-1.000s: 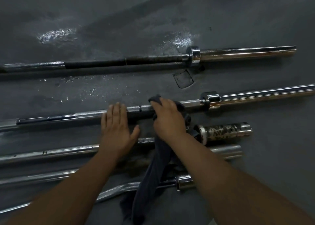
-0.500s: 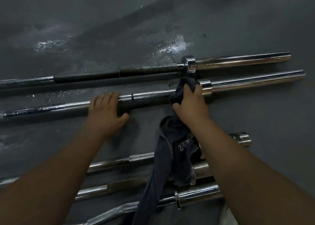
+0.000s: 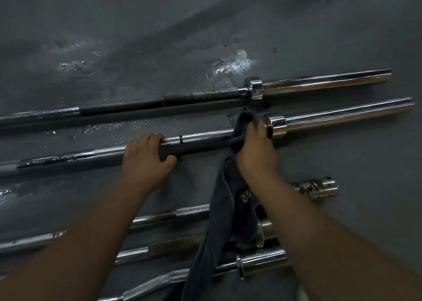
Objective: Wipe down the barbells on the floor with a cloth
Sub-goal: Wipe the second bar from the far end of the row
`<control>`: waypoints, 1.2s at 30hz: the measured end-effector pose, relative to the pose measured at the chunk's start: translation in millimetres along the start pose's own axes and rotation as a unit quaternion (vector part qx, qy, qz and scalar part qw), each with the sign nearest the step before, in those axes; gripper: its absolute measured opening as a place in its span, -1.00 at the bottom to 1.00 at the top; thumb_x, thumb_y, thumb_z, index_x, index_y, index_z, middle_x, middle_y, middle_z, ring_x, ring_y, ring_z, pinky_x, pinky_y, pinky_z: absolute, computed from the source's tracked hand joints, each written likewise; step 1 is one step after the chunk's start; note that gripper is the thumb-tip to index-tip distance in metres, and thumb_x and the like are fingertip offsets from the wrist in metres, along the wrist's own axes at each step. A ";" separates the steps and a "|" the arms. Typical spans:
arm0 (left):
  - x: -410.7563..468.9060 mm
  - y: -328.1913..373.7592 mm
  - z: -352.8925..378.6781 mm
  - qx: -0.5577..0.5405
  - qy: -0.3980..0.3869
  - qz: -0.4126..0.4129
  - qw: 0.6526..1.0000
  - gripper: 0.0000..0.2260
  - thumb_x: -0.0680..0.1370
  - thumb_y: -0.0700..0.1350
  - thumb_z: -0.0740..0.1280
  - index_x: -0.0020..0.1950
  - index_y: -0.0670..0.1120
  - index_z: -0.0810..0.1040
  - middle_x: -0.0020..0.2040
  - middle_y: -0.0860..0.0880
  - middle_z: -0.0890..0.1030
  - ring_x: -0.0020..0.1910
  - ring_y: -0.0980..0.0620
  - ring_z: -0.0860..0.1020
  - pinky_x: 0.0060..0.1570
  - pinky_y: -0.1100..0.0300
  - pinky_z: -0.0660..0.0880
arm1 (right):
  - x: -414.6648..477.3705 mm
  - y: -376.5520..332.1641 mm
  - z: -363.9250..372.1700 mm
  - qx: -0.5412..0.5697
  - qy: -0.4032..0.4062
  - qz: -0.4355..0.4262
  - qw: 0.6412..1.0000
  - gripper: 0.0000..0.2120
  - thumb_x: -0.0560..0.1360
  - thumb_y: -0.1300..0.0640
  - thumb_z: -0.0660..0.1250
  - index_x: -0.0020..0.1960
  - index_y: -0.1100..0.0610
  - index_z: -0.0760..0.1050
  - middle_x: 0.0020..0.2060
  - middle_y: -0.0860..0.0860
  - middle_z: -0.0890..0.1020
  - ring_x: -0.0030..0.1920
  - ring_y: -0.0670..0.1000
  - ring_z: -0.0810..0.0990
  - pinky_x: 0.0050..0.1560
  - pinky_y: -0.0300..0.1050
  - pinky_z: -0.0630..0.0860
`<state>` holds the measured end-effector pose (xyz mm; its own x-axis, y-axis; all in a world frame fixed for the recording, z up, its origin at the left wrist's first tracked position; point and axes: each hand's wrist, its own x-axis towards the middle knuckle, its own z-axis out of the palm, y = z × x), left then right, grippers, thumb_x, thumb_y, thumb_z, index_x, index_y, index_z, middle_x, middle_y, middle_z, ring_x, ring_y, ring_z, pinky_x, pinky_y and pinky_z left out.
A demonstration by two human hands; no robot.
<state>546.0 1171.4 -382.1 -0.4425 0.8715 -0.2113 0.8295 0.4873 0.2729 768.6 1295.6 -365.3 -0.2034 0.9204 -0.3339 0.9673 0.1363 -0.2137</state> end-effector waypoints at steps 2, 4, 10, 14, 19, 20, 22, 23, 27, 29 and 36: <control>-5.6 6.8 2.0 0.009 -0.001 -0.024 1.000 -0.34 0.32 0.25 0.07 0.29 -0.04 0.51 0.15 -0.13 0.51 0.15 -0.19 0.43 0.21 -0.05 0.35 | -31.9 -36.0 12.6 0.012 -0.055 -0.125 0.991 -0.44 0.51 0.20 0.26 0.48 0.02 0.25 0.56 0.02 0.08 0.27 0.21 0.47 0.17 0.13 0.51; -13.1 6.3 2.9 0.031 -0.021 -0.027 0.999 -0.31 0.32 0.27 0.05 0.36 0.02 0.49 0.18 -0.12 0.48 0.19 -0.19 0.39 0.22 -0.06 0.34 | -51.2 -51.6 22.0 0.020 -0.092 -0.187 0.978 -0.52 0.47 0.12 0.32 0.38 0.03 0.34 0.53 -0.01 0.14 0.24 0.21 0.50 0.14 0.13 0.53; -46.9 6.7 12.6 0.027 -0.044 0.026 0.998 -0.40 0.33 0.18 0.21 0.32 -0.04 0.44 0.30 -0.09 0.45 0.30 -0.15 0.40 0.36 -0.10 0.28 | -23.2 24.0 -4.7 -0.035 0.027 0.047 0.998 -0.69 0.57 0.22 0.23 0.30 0.18 0.44 0.49 0.06 0.18 0.21 0.21 0.51 0.07 0.08 0.52; -73.4 19.9 23.5 0.046 -0.063 0.028 0.997 -0.26 0.34 0.22 0.17 0.45 -0.12 0.30 0.44 -0.14 0.37 0.48 -0.15 0.25 0.49 -0.14 0.11 | -68.7 -12.9 20.5 -0.021 -0.036 -0.175 0.984 -0.53 0.51 0.23 0.26 0.40 0.11 0.33 0.50 0.05 0.17 0.34 0.18 0.39 0.18 0.08 0.49; -84.7 13.6 30.2 0.072 -0.091 0.038 0.992 -0.15 0.37 0.31 -0.11 0.61 -0.04 0.05 0.62 -0.09 0.05 0.60 -0.07 -0.02 0.53 -0.09 -0.10 | -37.6 14.5 -5.1 0.032 0.051 -0.049 0.997 -0.67 0.50 0.26 0.26 0.26 0.17 0.47 0.36 0.13 0.36 0.27 0.22 0.44 0.19 0.06 0.46; -84.8 13.1 32.6 0.071 -0.090 0.037 0.993 -0.16 0.39 0.31 -0.12 0.62 -0.03 0.02 0.63 -0.09 0.01 0.60 -0.07 -0.06 0.53 -0.09 -0.13 | -28.9 24.5 -14.6 0.050 0.085 -0.018 0.995 -0.66 0.50 0.28 0.26 0.27 0.19 0.47 0.37 0.15 0.35 0.29 0.24 0.42 0.23 0.07 0.44; -82.8 12.1 37.0 0.066 -0.082 0.036 0.994 -0.18 0.41 0.32 -0.12 0.63 -0.02 -0.03 0.63 -0.09 -0.05 0.60 -0.07 -0.10 0.53 -0.10 -0.16 | -18.9 34.6 -25.9 0.073 0.148 0.007 0.986 -0.59 0.47 0.33 0.28 0.31 0.17 0.46 0.43 0.18 0.29 0.37 0.24 0.34 0.31 0.08 0.38; -80.4 10.9 39.1 0.063 -0.077 0.036 0.994 -0.18 0.42 0.32 -0.11 0.63 -0.02 -0.05 0.63 -0.09 -0.07 0.60 -0.07 -0.13 0.53 -0.11 -0.18 | -15.9 34.9 -27.7 0.075 0.180 0.018 0.981 -0.56 0.46 0.34 0.28 0.32 0.14 0.45 0.45 0.18 0.26 0.40 0.23 0.30 0.35 0.10 0.33; -58.8 8.2 37.7 0.045 -0.082 0.024 0.995 -0.18 0.40 0.34 -0.08 0.62 0.04 -0.04 0.63 -0.04 -0.01 0.60 -0.03 -0.11 0.52 -0.10 -0.22 | -9.1 28.2 -21.0 0.049 0.180 0.058 0.981 -0.54 0.48 0.26 0.25 0.34 -0.01 0.44 0.29 0.18 0.36 0.27 0.25 0.36 0.28 0.13 0.31; -39.7 8.2 32.0 0.042 -0.086 0.019 0.995 -0.19 0.37 0.35 -0.07 0.59 0.06 0.10 0.59 -0.02 0.15 0.56 -0.03 0.04 0.50 -0.06 -0.17 | -15.2 8.8 -3.4 0.030 0.087 -0.015 0.996 -0.54 0.49 0.20 0.23 0.38 0.00 0.43 0.31 0.21 0.37 0.26 0.27 0.36 0.22 0.10 0.36; 16.4 2.3 9.1 0.018 -0.078 0.024 0.996 -0.18 0.29 0.34 -0.09 0.47 0.06 0.38 0.41 -0.02 0.45 0.37 -0.11 0.39 0.38 0.01 0.16 | 22.1 7.8 2.2 0.015 0.037 -0.042 0.998 -0.45 0.50 0.01 0.28 0.48 -0.02 0.34 0.58 0.13 0.11 0.54 0.16 0.14 0.47 0.10 0.22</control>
<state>543.8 1186.3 -393.5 -0.3453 0.8733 -0.3437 0.8616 0.4402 0.2528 771.4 1316.2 -376.4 -0.2704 0.9312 -0.2446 0.9424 0.2041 -0.2650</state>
